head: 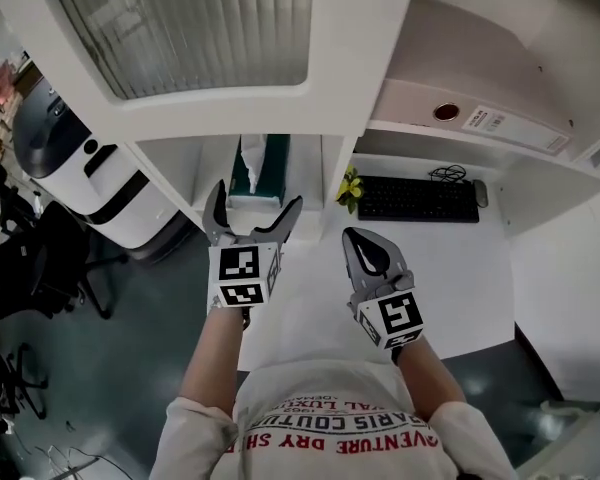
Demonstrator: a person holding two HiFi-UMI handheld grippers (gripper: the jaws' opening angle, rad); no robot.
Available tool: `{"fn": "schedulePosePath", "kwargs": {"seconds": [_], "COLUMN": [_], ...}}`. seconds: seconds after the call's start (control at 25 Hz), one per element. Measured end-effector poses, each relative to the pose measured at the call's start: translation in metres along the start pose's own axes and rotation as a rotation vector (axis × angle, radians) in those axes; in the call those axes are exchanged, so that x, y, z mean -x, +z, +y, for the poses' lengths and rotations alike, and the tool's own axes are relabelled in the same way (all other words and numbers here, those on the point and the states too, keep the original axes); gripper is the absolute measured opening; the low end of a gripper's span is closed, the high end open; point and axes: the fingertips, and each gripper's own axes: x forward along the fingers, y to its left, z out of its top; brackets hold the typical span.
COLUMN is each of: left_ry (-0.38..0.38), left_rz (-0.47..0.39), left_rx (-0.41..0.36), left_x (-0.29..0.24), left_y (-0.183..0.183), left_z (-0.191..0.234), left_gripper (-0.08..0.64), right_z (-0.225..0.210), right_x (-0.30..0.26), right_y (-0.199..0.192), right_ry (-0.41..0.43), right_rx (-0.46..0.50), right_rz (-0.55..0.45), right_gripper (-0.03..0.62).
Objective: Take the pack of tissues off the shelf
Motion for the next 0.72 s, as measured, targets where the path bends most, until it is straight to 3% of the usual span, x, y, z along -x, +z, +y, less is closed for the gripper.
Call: {"fn": "schedulePosePath", "kwargs": {"seconds": [0.16, 0.32, 0.44, 0.6, 0.72], "left_ry": [-0.001, 0.023, 0.041, 0.067, 0.065], "left_rz": [0.024, 0.073, 0.083, 0.067, 0.064], "left_rx": [0.008, -0.085, -0.098, -0.059, -0.057], "left_x": [-0.017, -0.027, -0.030, -0.029, -0.026], "left_y": [-0.005, -0.013, -0.015, -0.014, -0.012], "left_z": [0.004, 0.006, 0.007, 0.013, 0.012], "left_gripper": [0.577, 0.577, 0.573, 0.482, 0.460], "right_z": [-0.005, -0.011, -0.011, -0.011, -0.014], "right_x": [-0.010, -0.016, -0.017, -0.013, -0.008], "right_y": [-0.007, -0.013, -0.017, -0.023, -0.025], "right_ry": [-0.007, -0.016, -0.015, -0.019, -0.031], "right_rx": [-0.003, -0.019, -0.017, -0.020, -0.023], "right_rz": [0.028, 0.048, 0.060, 0.070, 0.073], "right_gripper": [0.002, 0.002, 0.002, 0.002, 0.002]}}
